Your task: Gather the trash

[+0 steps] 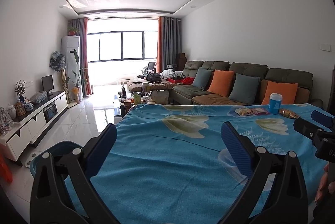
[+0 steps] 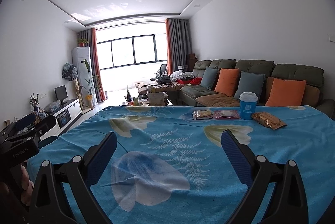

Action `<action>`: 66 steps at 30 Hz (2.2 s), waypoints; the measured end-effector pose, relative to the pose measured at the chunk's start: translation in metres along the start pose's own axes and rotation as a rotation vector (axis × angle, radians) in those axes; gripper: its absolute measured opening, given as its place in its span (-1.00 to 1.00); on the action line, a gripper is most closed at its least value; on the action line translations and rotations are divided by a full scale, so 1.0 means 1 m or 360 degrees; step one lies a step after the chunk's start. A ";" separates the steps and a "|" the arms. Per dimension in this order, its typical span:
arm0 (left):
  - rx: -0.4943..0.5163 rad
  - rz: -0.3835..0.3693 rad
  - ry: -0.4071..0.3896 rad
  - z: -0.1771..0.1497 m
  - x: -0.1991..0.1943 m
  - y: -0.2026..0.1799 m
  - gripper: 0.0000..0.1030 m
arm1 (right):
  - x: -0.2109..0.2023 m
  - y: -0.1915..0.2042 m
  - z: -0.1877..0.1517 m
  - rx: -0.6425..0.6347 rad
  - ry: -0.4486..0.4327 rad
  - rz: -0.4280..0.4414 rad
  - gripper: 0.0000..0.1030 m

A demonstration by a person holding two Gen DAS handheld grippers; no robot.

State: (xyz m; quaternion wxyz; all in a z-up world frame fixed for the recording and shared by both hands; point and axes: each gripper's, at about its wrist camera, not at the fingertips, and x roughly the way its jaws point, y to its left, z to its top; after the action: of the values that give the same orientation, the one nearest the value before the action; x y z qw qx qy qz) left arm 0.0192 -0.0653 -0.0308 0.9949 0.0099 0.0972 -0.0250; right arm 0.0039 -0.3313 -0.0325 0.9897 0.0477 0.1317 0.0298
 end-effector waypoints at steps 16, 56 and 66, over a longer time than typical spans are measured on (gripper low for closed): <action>0.0037 -0.0013 -0.0025 -0.001 -0.002 -0.007 0.90 | -0.004 -0.006 0.002 0.0022 -0.0013 -0.0030 0.87; 0.0050 0.0004 -0.0024 0.000 0.000 -0.007 0.89 | -0.004 -0.011 0.005 0.0028 -0.0021 -0.0040 0.87; 0.0048 0.0010 -0.0020 0.000 0.002 -0.004 0.89 | -0.003 -0.012 0.007 0.0026 -0.0021 -0.0047 0.87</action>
State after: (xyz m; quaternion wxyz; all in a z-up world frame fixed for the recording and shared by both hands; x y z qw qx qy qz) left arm 0.0209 -0.0695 -0.0311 0.9953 0.0251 0.0907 -0.0236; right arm 0.0037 -0.3440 -0.0264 0.9905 0.0540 0.1261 0.0139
